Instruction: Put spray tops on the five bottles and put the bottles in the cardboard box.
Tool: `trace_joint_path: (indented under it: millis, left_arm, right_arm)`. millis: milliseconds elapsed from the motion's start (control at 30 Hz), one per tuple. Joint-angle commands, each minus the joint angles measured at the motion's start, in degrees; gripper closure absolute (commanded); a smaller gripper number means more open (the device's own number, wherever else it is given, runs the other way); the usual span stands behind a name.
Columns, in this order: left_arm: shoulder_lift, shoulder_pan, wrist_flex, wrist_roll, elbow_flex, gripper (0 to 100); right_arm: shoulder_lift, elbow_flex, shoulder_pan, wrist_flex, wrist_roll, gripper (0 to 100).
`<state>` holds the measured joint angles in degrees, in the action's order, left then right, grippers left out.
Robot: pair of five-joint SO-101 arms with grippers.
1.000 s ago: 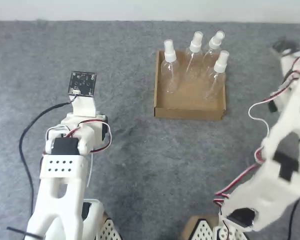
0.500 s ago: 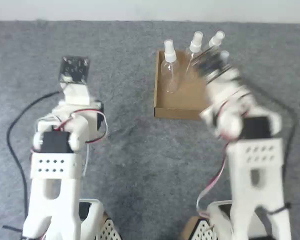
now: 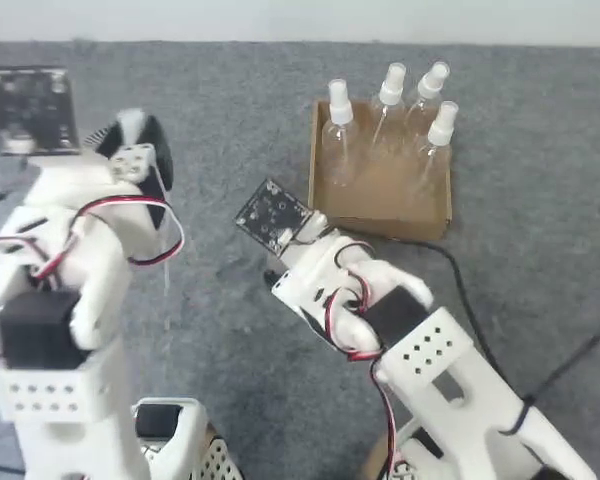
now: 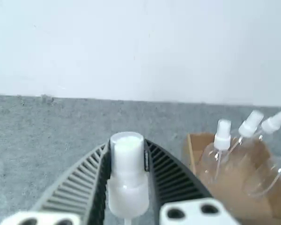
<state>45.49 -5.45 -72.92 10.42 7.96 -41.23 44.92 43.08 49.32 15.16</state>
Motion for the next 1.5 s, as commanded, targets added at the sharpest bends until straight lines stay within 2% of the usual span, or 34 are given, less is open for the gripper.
trace_joint_path:
  millis: [0, 233, 400, 500, 633, 767, 1133, 1467]
  left_arm:
    - [1.4, 0.2, 0.3, 3.8, -5.0, 99]
    - [1.3, -0.1, 2.5, 14.9, -5.2, 99]
    - [1.1, 0.1, 4.7, 16.2, -5.1, 99]
    - [1.1, -0.1, 7.1, 16.1, -2.2, 99]
    - [1.3, -0.2, 15.0, 15.9, 6.2, 99]
    - [1.3, -0.2, 20.0, 15.9, 11.2, 99]
    - [1.3, -0.2, 20.9, 13.5, 15.0, 99]
    - [1.3, -0.1, 27.4, 13.5, 23.3, 99]
  right_arm:
    - [-3.0, 3.2, 1.8, -5.8, -0.6, 98.9]
    - [-3.0, 10.7, 5.6, -24.9, -1.1, 99.1]
    - [-3.0, 18.1, 7.7, -36.7, -1.1, 99.2]
    - [-3.0, 19.3, 7.9, -37.8, -2.5, 99.2]
    - [-3.1, 19.3, 7.9, -38.1, -7.2, 99.2]
    - [-3.1, 19.4, 7.9, -37.8, -7.7, 99.2]
    - [-3.1, 20.0, 7.9, -37.8, -7.7, 99.2]
    - [-3.1, 20.3, 7.9, -37.8, -7.7, 99.2]
